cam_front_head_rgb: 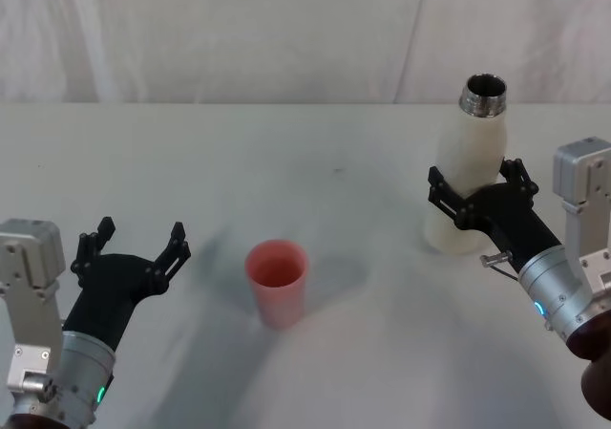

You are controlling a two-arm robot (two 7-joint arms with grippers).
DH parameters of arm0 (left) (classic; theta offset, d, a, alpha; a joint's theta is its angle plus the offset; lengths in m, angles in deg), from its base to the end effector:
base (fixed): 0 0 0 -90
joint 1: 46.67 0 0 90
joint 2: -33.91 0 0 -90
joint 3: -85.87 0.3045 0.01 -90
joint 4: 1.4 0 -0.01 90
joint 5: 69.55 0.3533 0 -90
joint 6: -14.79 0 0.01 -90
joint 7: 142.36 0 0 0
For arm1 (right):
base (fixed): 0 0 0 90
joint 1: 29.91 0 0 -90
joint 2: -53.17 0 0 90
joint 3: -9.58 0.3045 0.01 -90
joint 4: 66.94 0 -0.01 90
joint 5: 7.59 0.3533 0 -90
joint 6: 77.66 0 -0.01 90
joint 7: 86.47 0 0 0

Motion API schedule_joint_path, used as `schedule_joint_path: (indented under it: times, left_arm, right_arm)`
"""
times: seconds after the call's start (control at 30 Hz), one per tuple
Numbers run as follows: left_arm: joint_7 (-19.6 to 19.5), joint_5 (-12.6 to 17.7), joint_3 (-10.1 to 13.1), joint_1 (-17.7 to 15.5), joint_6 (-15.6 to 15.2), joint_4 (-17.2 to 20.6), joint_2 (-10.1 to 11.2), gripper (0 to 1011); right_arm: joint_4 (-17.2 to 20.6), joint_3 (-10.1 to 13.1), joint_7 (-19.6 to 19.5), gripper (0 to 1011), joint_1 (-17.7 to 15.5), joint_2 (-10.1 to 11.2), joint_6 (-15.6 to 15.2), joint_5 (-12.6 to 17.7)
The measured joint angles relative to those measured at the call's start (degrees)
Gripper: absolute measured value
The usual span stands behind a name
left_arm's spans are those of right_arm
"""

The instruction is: Grasp the thermos with one hand and pour water into the cup lid.

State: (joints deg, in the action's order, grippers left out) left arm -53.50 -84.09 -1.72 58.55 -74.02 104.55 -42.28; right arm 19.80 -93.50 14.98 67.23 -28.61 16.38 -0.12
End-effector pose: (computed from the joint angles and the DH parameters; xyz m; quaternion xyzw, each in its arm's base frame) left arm 0.2935 0.0364 -0.2991 -0.0173 0.0064 0.6616 0.7496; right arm 0.4023 0.0355 -0.2953 0.0240 -0.0494 -0.5442 0.8371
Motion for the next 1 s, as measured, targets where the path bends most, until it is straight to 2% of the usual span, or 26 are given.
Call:
schedule_joint_path:
  times: [1.0]
  left_arm:
    - [0.00, 0.00, 0.00, 0.00, 0.00, 0.00, 0.00, 1001]
  right_arm:
    - [-1.14, -0.45, 0.73, 951, 0.59, 0.06, 0.32, -0.07]
